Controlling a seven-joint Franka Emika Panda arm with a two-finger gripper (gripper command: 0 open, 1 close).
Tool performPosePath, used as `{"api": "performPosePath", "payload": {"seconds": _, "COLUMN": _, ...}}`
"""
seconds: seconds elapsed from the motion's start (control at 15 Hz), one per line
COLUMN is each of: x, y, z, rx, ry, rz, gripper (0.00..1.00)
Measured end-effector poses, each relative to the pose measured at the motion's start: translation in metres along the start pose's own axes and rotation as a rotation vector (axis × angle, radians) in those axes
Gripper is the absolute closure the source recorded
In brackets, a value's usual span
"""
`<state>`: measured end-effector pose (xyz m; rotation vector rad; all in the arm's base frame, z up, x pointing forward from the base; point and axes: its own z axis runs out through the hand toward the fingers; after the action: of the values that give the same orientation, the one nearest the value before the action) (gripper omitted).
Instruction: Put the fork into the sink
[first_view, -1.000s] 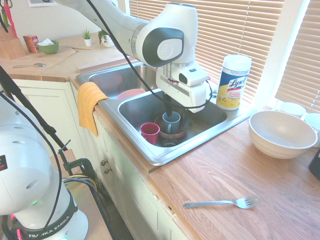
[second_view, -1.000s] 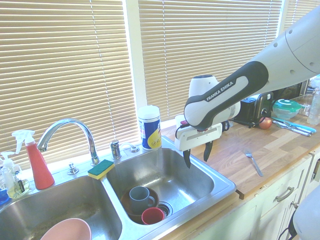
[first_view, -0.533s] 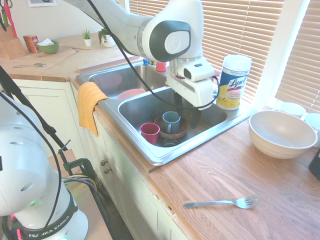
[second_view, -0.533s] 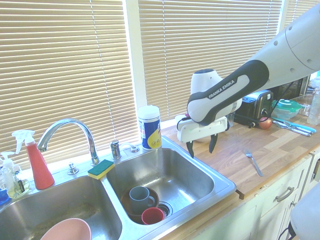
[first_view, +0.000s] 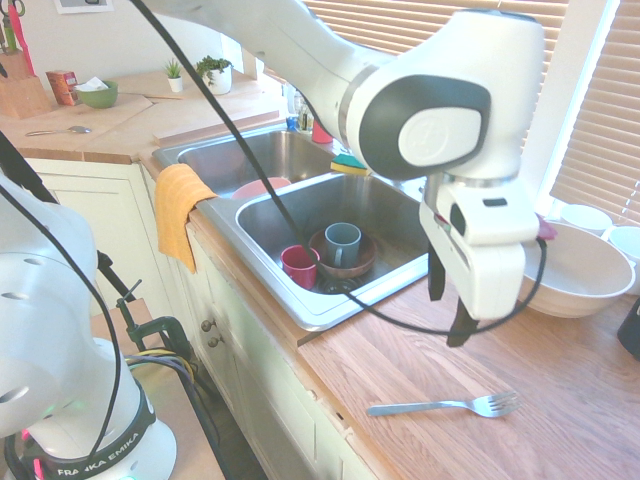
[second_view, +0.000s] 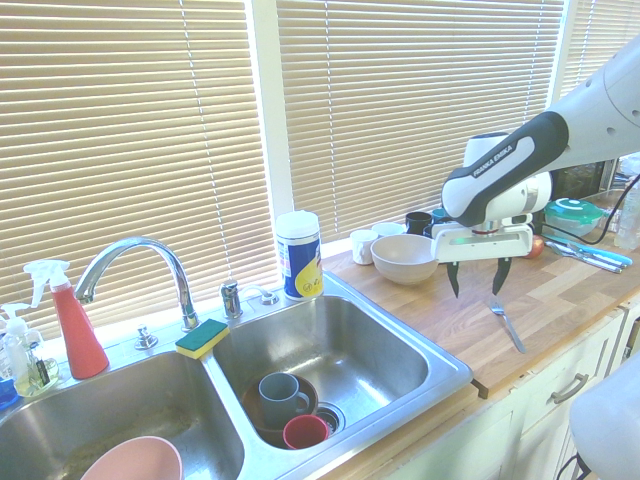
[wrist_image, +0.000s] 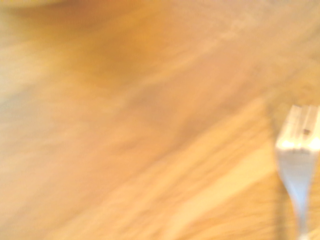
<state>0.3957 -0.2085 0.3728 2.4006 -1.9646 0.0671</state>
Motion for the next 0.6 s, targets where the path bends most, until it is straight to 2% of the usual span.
{"api": "performPosePath", "payload": {"seconds": 0.27, "x": 0.020, "y": 0.009, "z": 0.033, "rx": -0.021, "ry": -0.020, "rz": -0.002, "gripper": 0.00}}
{"api": "performPosePath", "payload": {"seconds": 0.33, "x": 0.020, "y": 0.009, "z": 0.038, "rx": -0.029, "ry": -0.024, "rz": -0.004, "gripper": 1.00}}
{"api": "performPosePath", "payload": {"seconds": 0.6, "x": 0.017, "y": 0.012, "z": 0.048, "rx": -0.044, "ry": -0.036, "rz": -0.005, "gripper": 1.00}}
